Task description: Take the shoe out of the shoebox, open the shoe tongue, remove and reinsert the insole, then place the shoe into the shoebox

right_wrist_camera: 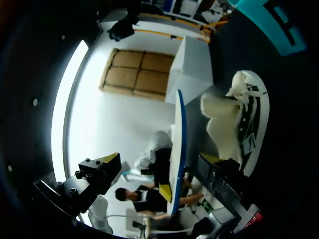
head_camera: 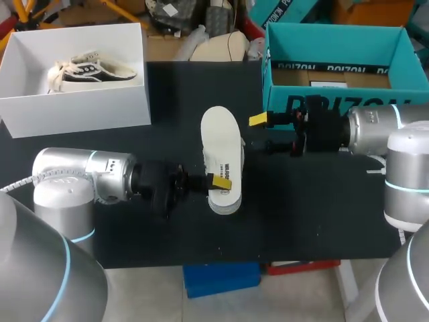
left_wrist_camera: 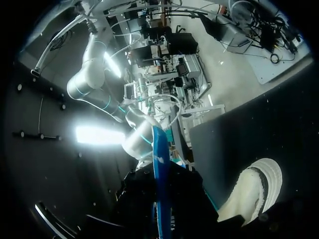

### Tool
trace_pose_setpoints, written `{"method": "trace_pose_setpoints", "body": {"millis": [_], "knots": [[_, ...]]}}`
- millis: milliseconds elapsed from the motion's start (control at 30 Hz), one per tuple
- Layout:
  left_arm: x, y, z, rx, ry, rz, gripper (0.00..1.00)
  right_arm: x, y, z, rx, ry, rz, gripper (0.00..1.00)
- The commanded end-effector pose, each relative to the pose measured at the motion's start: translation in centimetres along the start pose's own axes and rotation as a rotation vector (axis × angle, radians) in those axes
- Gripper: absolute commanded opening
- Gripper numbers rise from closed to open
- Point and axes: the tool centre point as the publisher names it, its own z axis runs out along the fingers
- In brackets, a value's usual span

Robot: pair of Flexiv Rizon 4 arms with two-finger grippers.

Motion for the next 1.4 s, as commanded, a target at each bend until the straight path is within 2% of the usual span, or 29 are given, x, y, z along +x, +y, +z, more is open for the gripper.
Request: {"method": "trace_pose_setpoints", "body": {"millis": [33, 200, 233, 267, 333, 367, 500, 733, 1133, 1233, 1267, 1300, 1333, 1400], "knots": [[0.0, -0.1, 0.1, -0.004, 0.003, 0.003, 0.0, -1.0, 0.0, 1.7, 0.053, 0.003, 0.022, 1.0], [0.0, -0.1, 0.1, -0.004, 0.003, 0.003, 0.0, -1.2, -1.0, 2.9, 0.059, 0.007, 0.038, 0.96], [0.0, -0.1, 0.1, -0.004, 0.003, 0.003, 0.0, -1.4, -1.2, 3.1, 0.057, 0.007, 0.04, 0.74], [0.0, -0.1, 0.1, -0.004, 0.003, 0.003, 0.0, -1.6, -1.4, 3.3, 0.053, 0.007, 0.042, 0.66], [0.0, -0.1, 0.1, -0.004, 0.003, 0.003, 0.0, -1.7, -1.6, 3.7, 0.05, 0.008, 0.045, 0.64], [0.0, -0.1, 0.1, -0.004, 0.003, 0.003, 0.0, -1.8, -1.7, 3.9, 0.048, 0.005, 0.049, 0.56], [0.0, -0.1, 0.1, -0.004, 0.003, 0.003, 0.0, -2.0, -2.0, 4.7, 0.04, 0.01, 0.049, 0.49], [0.0, -0.1, 0.1, -0.004, 0.003, 0.003, 0.0, -2.4, -2.1, 5.6, 0.041, 0.018, 0.042, 0.48], [0.0, -0.1, 0.1, -0.004, 0.003, 0.003, 0.0, -2.9, -2.1, 6.4, 0.041, 0.016, 0.046, 0.31], [0.0, -0.1, 0.1, -0.004, 0.003, 0.003, 0.0, -3.0, -2.2, 6.5, 0.039, 0.015, 0.048, 0.24], [0.0, -0.1, 0.1, -0.004, 0.003, 0.003, 0.0, -3.0, -2.2, 6.5, 0.038, 0.014, 0.048, 0.17], [0.0, -0.1, 0.1, -0.004, 0.003, 0.003, 0.0, -3.0, -2.2, 6.5, 0.037, 0.013, 0.049, 0.04], [0.0, -0.1, 0.1, -0.004, 0.003, 0.003, 0.0, -3.0, -2.2, 6.5, 0.038, 0.012, 0.05, 0.0], [0.0, -0.1, 0.1, -0.004, 0.003, 0.003, 0.0, -3.0, -2.2, 6.5, 0.037, 0.002, 0.053, 0.0]]}}
